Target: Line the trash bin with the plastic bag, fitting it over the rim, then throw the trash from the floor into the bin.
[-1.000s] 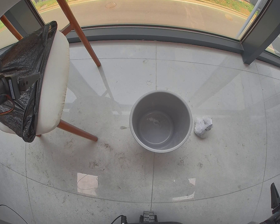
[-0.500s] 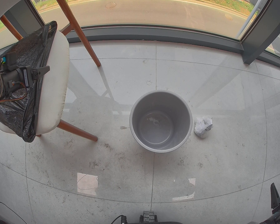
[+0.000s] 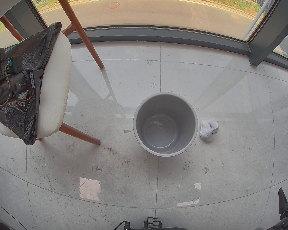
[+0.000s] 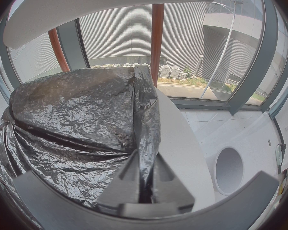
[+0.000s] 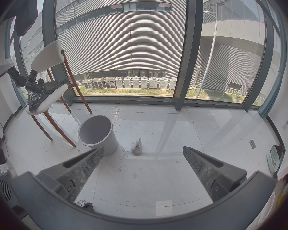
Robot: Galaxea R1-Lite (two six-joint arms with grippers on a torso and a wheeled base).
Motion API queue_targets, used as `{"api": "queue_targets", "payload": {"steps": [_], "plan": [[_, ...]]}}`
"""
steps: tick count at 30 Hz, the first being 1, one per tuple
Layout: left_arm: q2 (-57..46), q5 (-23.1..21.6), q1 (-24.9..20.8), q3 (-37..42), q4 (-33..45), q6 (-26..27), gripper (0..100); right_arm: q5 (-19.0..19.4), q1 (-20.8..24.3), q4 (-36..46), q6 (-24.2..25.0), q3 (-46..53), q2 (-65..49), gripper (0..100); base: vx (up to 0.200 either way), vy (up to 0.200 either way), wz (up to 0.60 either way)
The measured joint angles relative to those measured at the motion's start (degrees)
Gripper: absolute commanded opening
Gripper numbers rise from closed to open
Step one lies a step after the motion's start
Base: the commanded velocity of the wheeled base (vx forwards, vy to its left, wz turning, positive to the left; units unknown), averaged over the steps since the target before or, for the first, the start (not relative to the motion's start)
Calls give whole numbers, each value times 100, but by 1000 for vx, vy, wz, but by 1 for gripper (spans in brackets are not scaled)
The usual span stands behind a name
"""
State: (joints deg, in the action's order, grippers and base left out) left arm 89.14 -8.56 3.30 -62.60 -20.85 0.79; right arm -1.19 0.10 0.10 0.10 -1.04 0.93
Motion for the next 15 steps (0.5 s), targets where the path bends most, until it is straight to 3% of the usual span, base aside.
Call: {"api": "queue_targets", "payload": {"steps": [7,11,15], "plan": [[11,-145,2,-44,82,-24,0,-2,0,0,0,0,0,100,0,0,0],[-185,-310,0,-132,336,-344,0,-2,0,0,0,2,0,100,0,0,0],[-610,-903,2,-157,827,-886,0,-2,-2,0,0,2,0,100,0,0,0]]}}
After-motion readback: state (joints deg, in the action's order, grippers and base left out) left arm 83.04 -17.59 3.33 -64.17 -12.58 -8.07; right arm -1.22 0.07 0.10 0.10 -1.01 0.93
